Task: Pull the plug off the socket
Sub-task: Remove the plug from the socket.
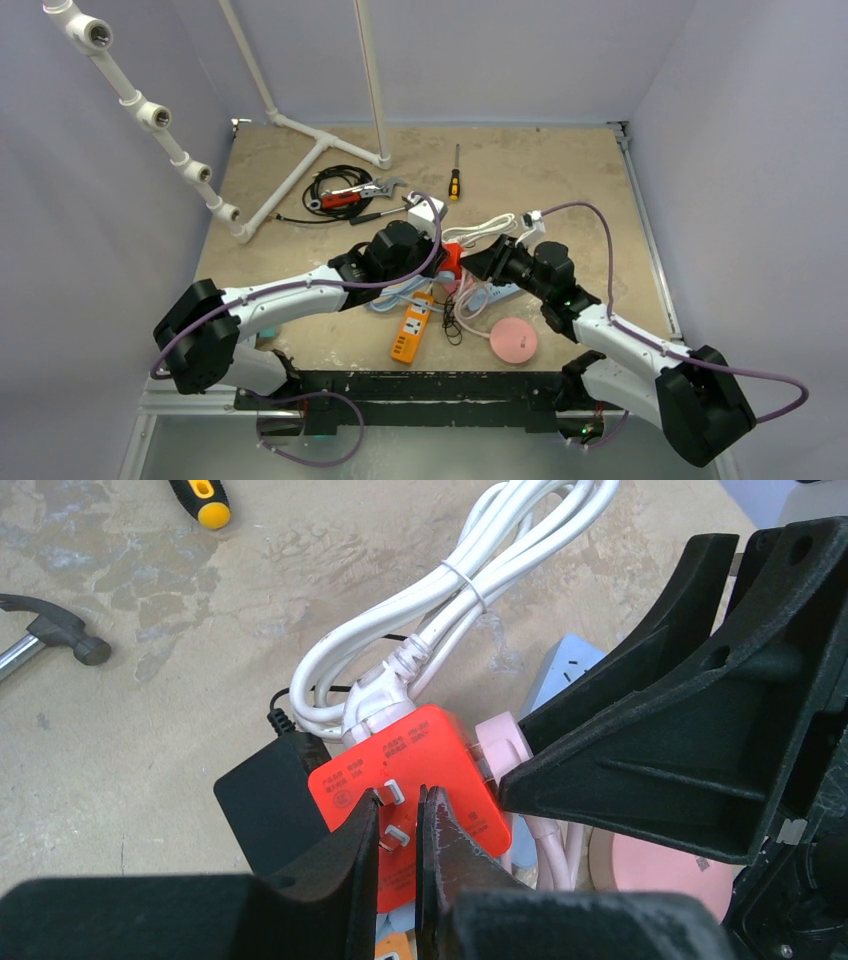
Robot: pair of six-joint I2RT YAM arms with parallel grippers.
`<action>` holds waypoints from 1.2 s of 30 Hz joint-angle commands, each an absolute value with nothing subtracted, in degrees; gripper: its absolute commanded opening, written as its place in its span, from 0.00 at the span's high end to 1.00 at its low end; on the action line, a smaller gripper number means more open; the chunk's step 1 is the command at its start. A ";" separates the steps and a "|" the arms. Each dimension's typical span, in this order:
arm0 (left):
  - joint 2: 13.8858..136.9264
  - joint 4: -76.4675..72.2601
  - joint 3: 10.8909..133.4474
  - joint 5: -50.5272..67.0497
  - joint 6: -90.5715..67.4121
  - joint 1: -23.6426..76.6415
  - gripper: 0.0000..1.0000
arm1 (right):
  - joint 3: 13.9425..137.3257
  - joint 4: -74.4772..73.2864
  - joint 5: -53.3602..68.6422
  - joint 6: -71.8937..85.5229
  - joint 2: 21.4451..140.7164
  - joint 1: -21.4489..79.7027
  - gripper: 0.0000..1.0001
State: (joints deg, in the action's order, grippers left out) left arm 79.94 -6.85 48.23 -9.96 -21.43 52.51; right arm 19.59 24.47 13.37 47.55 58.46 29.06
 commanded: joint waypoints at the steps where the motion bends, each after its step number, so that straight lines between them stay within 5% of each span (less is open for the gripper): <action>1: 79.45 -2.86 48.95 -18.86 -17.64 49.95 1.00 | 18.66 34.08 14.95 49.29 56.01 23.35 1.00; 11: 79.75 -2.99 48.91 -17.98 -17.78 49.83 1.00 | 15.98 40.77 20.98 53.00 56.79 21.20 1.00; 36: 80.27 -2.47 49.38 -18.44 -16.98 49.89 1.00 | 26.61 23.28 -4.81 45.79 59.01 34.58 1.00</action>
State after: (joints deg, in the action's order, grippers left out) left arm 80.51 -5.43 48.45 -11.46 -21.32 51.37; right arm 23.09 20.53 2.37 47.40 60.38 35.07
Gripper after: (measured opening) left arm 0.104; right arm 0.406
